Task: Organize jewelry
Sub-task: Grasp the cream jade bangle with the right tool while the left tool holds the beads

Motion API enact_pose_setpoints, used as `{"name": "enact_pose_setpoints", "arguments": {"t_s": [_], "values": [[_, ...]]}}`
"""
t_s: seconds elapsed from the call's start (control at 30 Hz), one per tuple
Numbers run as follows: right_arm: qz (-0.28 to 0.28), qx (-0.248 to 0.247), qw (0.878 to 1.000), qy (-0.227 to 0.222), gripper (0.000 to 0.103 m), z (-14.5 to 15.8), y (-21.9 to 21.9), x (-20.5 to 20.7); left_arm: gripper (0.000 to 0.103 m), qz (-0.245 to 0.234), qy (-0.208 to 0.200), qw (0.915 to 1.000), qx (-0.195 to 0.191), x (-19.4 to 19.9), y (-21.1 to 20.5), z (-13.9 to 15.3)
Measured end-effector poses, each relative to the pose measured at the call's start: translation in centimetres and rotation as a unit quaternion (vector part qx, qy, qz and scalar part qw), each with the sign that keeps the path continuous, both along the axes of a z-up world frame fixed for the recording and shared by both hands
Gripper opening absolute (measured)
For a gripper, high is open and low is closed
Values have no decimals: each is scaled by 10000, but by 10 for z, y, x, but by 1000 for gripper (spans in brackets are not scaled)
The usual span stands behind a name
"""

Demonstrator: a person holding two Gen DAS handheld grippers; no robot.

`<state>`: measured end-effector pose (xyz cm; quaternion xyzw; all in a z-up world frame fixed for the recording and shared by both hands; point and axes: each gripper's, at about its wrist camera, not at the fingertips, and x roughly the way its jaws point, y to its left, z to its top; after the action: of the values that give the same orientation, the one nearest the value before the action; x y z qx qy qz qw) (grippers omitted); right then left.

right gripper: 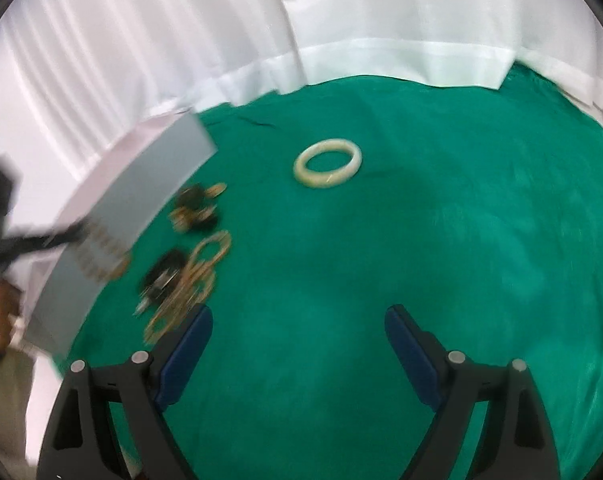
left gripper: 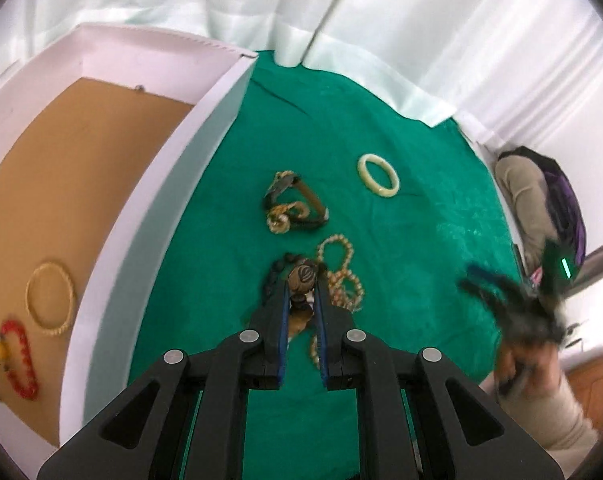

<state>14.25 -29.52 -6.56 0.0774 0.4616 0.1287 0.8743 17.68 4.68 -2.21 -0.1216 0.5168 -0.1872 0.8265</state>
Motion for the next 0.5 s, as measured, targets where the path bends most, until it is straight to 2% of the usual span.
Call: {"name": "enact_pose_setpoints", "arguments": {"t_s": [0.03,0.1,0.13,0.23,0.3,0.37,0.43,0.5], "values": [[19,-2,9999,105,70,-2,5,22,10,29,-1,10000,-15,-3,2,-1],[266,229,9986,404,51,-6,15,52,10,108,-23,9999,20,-11,8,-5],[307,314,9976,542,48,-8,19,66,10,147,-33,9999,35,-14,10,-6],[-37,36,9984,557,48,-8,14,112,10,215,-9,9998,-51,-23,17,-10],[-66,-171,9977,653,48,-11,12,140,10,225,3,9997,-83,-26,18,-13],[233,-318,9961,783,48,-18,24,159,10,232,-7,9997,-100,-29,18,-15],[576,-457,9948,710,48,-22,43,166,10,235,3,9996,-134,-28,19,-17],[874,-965,9901,522,48,-27,67,172,10,235,15,9996,-158,-30,20,-18]]}}
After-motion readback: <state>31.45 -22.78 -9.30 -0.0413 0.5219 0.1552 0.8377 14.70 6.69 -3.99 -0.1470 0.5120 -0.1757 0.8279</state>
